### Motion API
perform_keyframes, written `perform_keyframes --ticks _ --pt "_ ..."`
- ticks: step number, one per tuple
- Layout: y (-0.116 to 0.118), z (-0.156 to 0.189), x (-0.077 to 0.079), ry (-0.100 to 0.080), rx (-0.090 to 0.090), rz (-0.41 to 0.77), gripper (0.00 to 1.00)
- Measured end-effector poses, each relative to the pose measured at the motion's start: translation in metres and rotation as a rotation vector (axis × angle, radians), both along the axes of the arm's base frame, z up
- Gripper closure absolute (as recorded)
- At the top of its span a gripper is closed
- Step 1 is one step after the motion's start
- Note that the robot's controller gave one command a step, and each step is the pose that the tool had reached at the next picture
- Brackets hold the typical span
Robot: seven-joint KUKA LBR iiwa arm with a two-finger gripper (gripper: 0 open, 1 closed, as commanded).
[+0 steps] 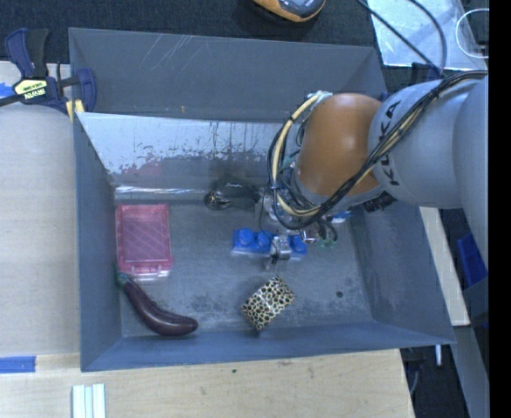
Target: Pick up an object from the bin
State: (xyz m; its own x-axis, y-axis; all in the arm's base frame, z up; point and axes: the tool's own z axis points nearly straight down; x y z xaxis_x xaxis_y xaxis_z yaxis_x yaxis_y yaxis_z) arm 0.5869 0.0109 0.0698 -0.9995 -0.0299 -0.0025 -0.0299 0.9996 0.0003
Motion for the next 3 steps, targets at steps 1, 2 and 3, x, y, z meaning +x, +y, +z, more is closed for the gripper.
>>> perform_keyframes --ticks 1,2,3 --pt "0.002 0.001 -0.008 -0.011 0.003 -0.229 0.0" --pt "0.0 0.002 0.002 -0.006 0.001 -0.001 1.0" --pt "0.0 0.002 0.002 -0.006 0.001 -0.001 1.0"
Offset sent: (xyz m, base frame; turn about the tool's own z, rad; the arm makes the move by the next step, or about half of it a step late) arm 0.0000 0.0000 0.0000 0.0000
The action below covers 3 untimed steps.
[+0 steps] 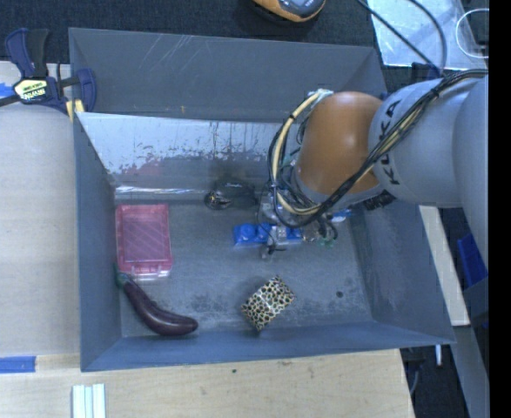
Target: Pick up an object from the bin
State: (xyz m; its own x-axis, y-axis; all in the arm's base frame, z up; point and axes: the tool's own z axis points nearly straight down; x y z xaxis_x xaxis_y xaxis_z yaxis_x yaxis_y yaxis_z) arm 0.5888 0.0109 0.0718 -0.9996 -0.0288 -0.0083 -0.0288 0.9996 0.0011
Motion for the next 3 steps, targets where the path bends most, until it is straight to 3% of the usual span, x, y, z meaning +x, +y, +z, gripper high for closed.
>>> perform_keyframes --ticks 2,3 --pt "0.0 0.022 -0.004 0.012 -0.001 0.0 1.0" --pt "0.0 0.043 -0.001 0.001 -0.001 -0.001 1.0"
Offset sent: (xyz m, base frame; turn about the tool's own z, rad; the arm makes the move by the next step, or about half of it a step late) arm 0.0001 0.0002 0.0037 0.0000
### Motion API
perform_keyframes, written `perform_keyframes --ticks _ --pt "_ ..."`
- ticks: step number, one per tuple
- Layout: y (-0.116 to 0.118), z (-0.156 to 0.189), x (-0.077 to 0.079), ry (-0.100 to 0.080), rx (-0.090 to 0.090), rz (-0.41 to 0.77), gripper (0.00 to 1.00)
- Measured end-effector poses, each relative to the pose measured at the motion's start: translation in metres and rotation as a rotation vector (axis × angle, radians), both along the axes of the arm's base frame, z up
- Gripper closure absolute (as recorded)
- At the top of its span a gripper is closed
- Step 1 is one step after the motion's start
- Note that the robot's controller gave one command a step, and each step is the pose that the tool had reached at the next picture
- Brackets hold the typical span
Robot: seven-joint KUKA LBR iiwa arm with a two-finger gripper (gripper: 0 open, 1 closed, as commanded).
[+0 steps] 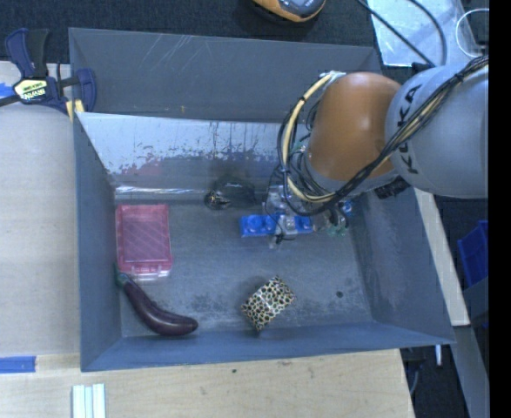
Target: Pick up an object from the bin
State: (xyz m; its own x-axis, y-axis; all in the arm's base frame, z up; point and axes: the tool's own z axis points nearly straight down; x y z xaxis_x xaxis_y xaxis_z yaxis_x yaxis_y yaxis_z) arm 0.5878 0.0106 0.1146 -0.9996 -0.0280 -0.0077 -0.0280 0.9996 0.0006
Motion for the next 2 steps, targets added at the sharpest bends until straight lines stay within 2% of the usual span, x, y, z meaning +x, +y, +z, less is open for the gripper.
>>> perform_keyframes --ticks 2 --pt "0.0 0.0185 0.0002 0.0 0.0 -0.001 1.0"
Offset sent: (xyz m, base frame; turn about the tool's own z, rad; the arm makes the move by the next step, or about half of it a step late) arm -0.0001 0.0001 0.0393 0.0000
